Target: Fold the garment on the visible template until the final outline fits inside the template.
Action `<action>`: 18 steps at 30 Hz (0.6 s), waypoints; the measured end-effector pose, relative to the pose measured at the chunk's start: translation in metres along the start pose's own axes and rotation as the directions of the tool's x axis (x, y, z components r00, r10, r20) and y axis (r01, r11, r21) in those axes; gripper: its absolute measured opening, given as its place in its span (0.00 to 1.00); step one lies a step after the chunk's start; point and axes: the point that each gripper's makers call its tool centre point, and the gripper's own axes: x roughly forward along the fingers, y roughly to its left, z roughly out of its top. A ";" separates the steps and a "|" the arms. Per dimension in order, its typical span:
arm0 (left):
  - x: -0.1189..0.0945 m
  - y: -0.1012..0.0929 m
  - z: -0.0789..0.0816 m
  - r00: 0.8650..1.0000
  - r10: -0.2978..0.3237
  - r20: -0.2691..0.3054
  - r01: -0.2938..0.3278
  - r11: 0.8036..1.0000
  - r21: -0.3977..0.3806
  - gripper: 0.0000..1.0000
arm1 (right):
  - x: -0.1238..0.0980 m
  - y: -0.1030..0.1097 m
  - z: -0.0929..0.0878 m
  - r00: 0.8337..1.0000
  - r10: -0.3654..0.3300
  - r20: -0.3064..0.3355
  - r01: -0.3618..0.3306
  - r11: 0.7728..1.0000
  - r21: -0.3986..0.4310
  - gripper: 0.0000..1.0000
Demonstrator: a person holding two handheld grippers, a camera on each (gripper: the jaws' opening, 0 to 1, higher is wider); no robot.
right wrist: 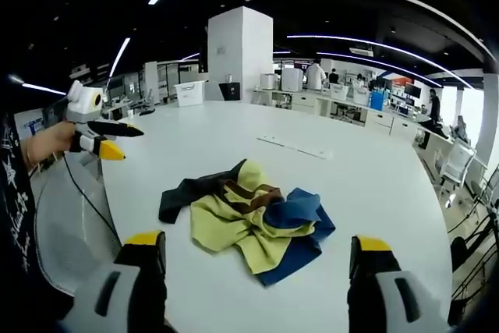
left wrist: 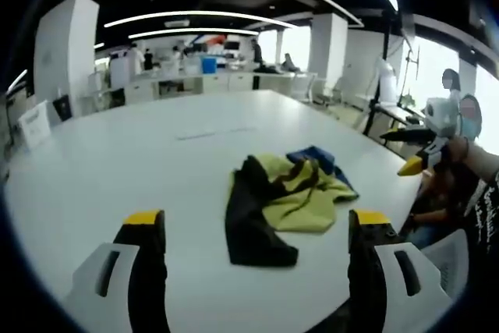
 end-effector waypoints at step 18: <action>-0.003 0.000 0.006 1.000 0.006 0.011 -0.006 1.000 -0.013 0.93 | 0.004 0.006 -0.001 1.000 0.011 0.014 -0.011 1.000 0.004 0.94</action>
